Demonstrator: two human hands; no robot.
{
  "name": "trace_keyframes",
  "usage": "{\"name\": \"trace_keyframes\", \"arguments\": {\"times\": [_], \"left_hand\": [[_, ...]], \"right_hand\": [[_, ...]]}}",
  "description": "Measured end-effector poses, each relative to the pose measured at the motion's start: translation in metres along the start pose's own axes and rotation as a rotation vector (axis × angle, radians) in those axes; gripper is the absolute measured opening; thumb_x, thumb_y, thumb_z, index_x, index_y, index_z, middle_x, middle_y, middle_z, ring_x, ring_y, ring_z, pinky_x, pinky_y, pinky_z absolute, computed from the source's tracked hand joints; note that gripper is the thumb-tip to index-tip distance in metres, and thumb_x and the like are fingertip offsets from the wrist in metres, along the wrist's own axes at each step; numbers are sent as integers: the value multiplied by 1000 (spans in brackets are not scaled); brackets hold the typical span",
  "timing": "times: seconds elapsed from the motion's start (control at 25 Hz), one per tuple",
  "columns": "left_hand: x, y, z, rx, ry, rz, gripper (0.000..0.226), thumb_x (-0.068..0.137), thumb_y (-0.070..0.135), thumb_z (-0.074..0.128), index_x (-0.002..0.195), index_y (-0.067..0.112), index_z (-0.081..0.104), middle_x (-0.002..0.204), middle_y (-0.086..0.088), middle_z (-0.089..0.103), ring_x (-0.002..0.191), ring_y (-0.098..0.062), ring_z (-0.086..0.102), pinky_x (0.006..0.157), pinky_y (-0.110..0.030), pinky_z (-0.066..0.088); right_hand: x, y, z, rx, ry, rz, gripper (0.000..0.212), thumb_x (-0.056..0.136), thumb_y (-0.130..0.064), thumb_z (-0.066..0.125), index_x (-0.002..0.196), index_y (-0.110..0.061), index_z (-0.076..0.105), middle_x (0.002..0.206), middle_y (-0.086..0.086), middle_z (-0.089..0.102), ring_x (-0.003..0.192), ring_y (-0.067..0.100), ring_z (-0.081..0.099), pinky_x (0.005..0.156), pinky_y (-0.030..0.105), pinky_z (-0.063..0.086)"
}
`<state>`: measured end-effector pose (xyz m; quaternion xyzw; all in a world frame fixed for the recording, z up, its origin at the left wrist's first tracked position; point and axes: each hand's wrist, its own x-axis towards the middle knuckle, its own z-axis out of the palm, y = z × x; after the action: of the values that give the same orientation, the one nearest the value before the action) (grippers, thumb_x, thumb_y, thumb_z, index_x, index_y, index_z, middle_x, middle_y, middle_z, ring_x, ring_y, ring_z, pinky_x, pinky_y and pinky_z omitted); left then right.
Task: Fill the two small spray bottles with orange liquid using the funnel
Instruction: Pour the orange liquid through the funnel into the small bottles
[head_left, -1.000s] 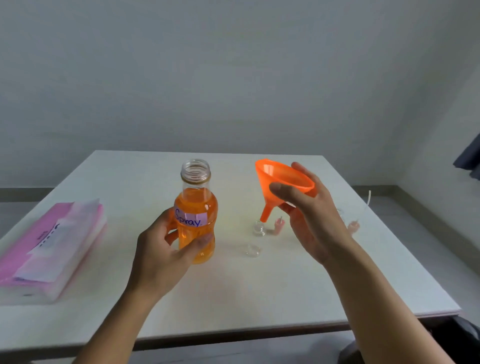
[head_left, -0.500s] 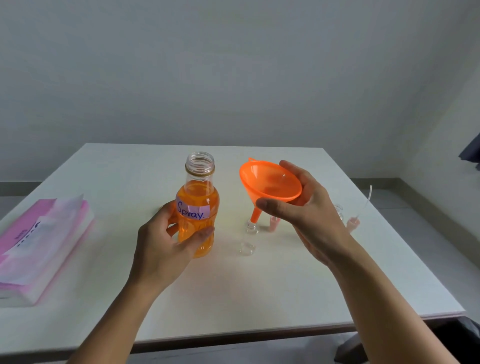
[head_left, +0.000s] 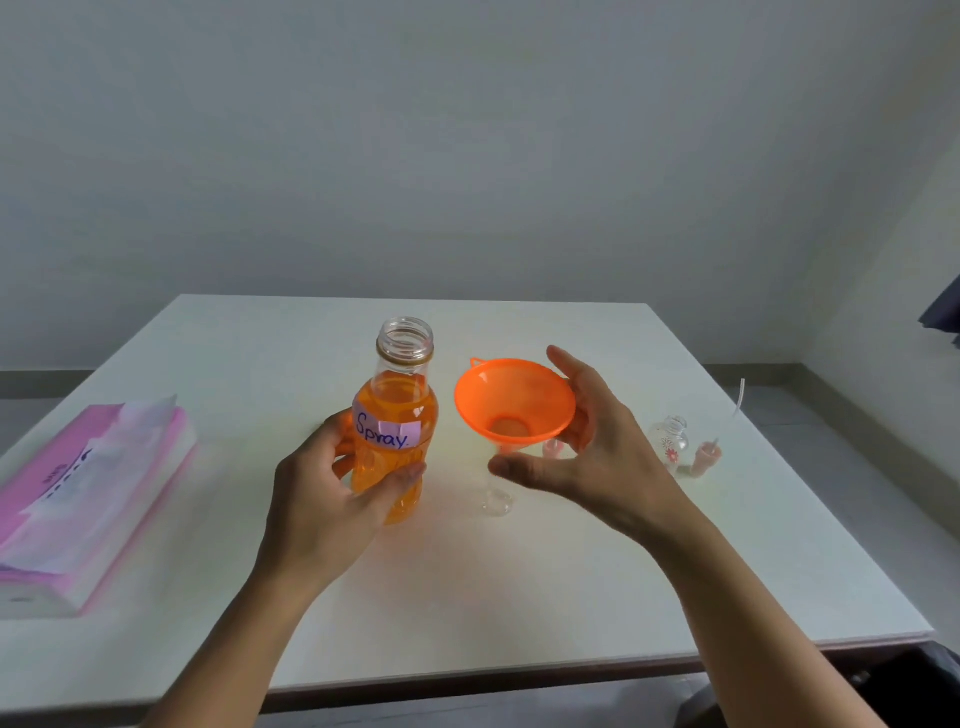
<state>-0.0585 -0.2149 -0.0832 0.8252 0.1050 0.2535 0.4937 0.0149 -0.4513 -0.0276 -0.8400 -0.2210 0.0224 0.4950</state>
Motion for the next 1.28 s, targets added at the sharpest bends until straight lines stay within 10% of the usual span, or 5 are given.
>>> {"name": "trace_keyframes", "arguments": {"times": [0.32, 0.76, 1.28], "left_hand": [[0, 5, -6, 65, -20, 59, 64, 66, 46, 79, 123, 28, 59, 112, 8, 67, 99, -10, 62, 75, -15, 46], [9, 12, -17, 195, -2, 215, 57, 69, 29, 84, 120, 24, 60, 104, 5, 66, 89, -8, 62, 61, 2, 42], [53, 35, -45, 549, 29, 390, 71, 68, 23, 86, 130, 20, 53, 122, 4, 58, 107, -21, 55, 75, -38, 55]], "right_hand": [[-1, -19, 2, -297, 113, -105, 119, 61, -86, 67, 158, -37, 17, 154, -15, 34, 130, 7, 42, 96, 25, 36], [2, -18, 7, -358, 130, -1, 103, 62, -76, 76, 147, -31, 39, 143, -12, 47, 119, 7, 40, 88, 24, 35], [7, -11, 3, -288, 152, -41, 109, 52, -87, 70, 144, -36, 41, 141, -16, 50, 123, 13, 50, 89, 26, 43]]}}
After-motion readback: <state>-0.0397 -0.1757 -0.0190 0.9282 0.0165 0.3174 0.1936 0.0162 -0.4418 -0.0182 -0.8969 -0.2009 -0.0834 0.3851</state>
